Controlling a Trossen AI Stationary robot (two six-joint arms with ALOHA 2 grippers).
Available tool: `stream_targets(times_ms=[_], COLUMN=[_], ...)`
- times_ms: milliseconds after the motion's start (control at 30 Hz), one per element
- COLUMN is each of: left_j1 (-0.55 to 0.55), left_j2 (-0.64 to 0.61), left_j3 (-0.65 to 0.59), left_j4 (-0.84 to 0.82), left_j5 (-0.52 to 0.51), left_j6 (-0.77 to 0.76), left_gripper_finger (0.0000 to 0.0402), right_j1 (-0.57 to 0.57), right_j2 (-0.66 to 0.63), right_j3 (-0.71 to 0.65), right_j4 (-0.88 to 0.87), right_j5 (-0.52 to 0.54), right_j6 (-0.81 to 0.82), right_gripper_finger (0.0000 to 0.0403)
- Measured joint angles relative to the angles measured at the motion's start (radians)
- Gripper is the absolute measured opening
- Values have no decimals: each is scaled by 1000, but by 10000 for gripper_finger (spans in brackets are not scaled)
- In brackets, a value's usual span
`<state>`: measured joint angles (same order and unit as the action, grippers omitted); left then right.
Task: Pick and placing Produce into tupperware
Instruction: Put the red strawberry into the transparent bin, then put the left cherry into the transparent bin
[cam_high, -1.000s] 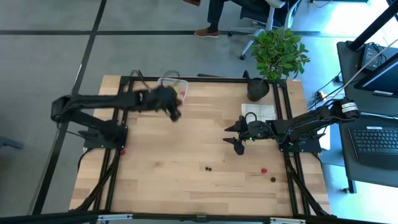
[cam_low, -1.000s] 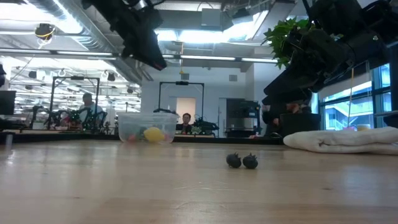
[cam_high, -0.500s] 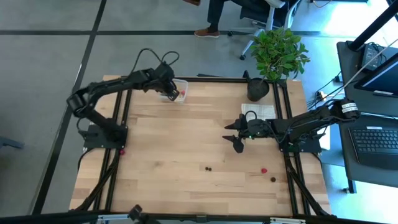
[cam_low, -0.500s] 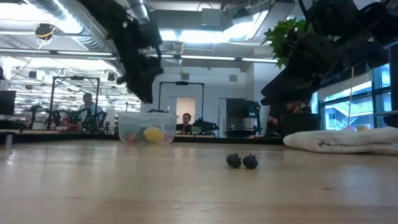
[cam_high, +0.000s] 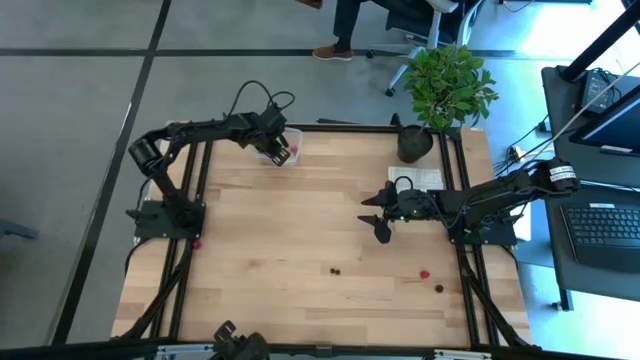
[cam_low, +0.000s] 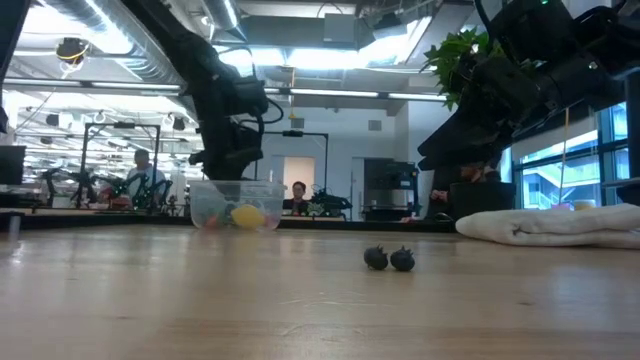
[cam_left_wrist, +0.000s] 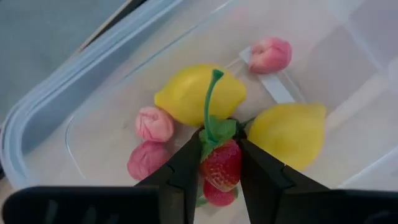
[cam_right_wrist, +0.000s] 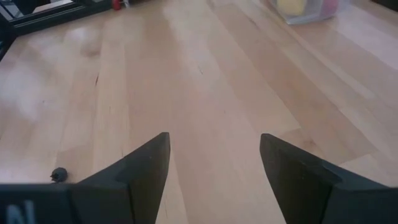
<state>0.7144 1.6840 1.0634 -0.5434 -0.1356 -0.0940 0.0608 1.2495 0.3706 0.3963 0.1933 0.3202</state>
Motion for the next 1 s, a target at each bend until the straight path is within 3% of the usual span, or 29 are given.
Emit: stream_targets(times_ms=[367, 700, 800, 1000], left_j1=[-1, -35, -85, -225], left_j2=[-2, -85, -165, -337], left_j3=[0, 159, 190, 192], left_j4=[8, -132, -131, -232], left_j5=[0, 9, 69, 319], left_j6=[0, 65, 149, 289], left_gripper_finger=[167, 182, 177, 171], right_j1=[0, 0, 0, 0], right_j2=[0, 0, 0, 0], right_j3=[0, 0, 0, 0], right_j4=[-3, -4, -6, -19], right_j5=[0, 0, -1, -1], right_j6=[0, 1, 1, 1], right_gripper_finger=[252, 252, 252, 252])
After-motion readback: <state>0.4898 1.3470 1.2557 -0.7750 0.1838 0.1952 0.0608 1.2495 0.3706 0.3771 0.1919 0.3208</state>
